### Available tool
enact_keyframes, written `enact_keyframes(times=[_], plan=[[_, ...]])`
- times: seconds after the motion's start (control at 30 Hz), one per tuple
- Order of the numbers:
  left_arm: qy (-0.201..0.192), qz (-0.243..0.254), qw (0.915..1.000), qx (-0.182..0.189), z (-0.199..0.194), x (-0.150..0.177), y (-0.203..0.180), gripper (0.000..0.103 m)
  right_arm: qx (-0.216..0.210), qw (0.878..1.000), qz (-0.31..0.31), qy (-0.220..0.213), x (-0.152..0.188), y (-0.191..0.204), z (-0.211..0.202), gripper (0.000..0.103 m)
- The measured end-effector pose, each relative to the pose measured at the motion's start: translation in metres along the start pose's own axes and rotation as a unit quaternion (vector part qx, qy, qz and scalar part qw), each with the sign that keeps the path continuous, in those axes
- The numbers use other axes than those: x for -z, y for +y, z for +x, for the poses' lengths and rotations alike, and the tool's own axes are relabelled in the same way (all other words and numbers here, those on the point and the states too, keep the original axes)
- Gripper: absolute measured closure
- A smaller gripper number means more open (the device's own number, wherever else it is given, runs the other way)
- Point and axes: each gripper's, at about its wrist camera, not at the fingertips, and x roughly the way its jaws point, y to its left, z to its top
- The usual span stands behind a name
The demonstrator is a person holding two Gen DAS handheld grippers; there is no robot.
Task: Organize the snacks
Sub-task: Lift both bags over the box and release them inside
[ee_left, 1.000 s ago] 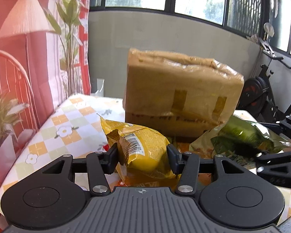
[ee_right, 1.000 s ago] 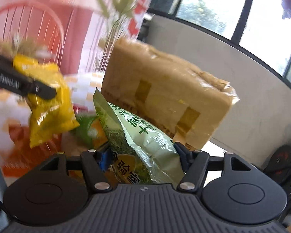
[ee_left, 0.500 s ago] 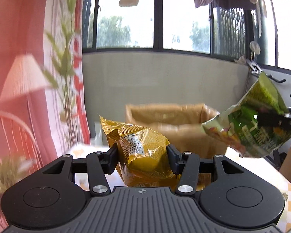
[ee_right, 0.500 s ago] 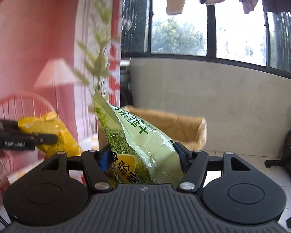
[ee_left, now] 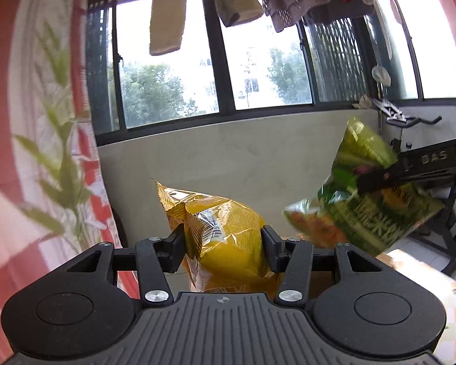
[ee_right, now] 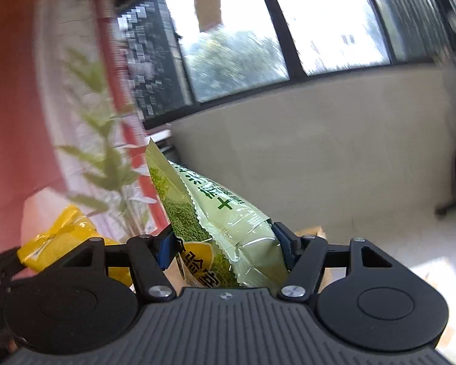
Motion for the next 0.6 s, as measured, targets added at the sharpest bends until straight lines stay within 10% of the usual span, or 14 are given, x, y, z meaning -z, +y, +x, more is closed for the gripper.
enact_keyframes(times=[0.5, 0.6], plan=[[0.076, 0.033, 0.9965, 0.004, 0.141, 0.039, -0.011, 0.047, 0.129, 0.981, 0.107, 0.1, 0.032, -0.048, 0.098, 0.036], [0.102, 0.02, 0.9944, 0.017, 0.153, 0.046, -0.007, 0.022, 0.152, 0.977, 0.104, 0.109, 0.036, -0.051, 0.104, 0.03]])
